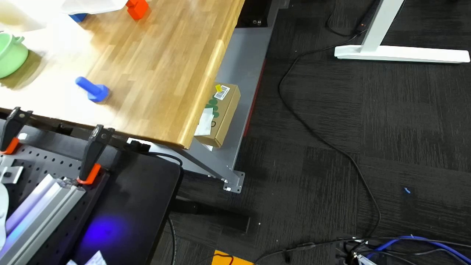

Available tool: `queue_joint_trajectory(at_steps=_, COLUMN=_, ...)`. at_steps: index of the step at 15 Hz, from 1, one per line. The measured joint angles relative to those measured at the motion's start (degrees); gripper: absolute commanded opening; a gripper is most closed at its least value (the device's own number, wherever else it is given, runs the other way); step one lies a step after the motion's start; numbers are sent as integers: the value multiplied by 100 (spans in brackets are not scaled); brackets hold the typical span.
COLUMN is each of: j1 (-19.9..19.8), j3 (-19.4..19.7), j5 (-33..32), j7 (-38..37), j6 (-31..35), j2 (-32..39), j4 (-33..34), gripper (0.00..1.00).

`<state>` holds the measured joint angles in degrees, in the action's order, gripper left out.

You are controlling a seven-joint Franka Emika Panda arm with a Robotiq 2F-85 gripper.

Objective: Put the yellow object in the open drawer and then close it

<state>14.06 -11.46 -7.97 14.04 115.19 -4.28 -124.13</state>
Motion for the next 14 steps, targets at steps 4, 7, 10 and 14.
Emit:
queue_joint_trajectory(at_steps=4, j1=51, j3=-153, j5=0, j7=-275, j6=12, j2=-284, j4=-177, gripper=100)
queue_joint_trajectory(at_steps=7, j1=85, j3=-226, j5=1, j7=-610, j6=193, j2=-602, j4=-509, gripper=100)
queue_joint_trajectory(at_steps=10, j1=70, j3=-198, j5=50, j7=-1020, j6=664, j2=-1000, j4=-968, gripper=100)
queue_joint_trajectory(at_steps=14, j1=40, j3=-32, j5=357, j7=-1570, j6=1511, j2=-1737, j4=-1871, gripper=100)
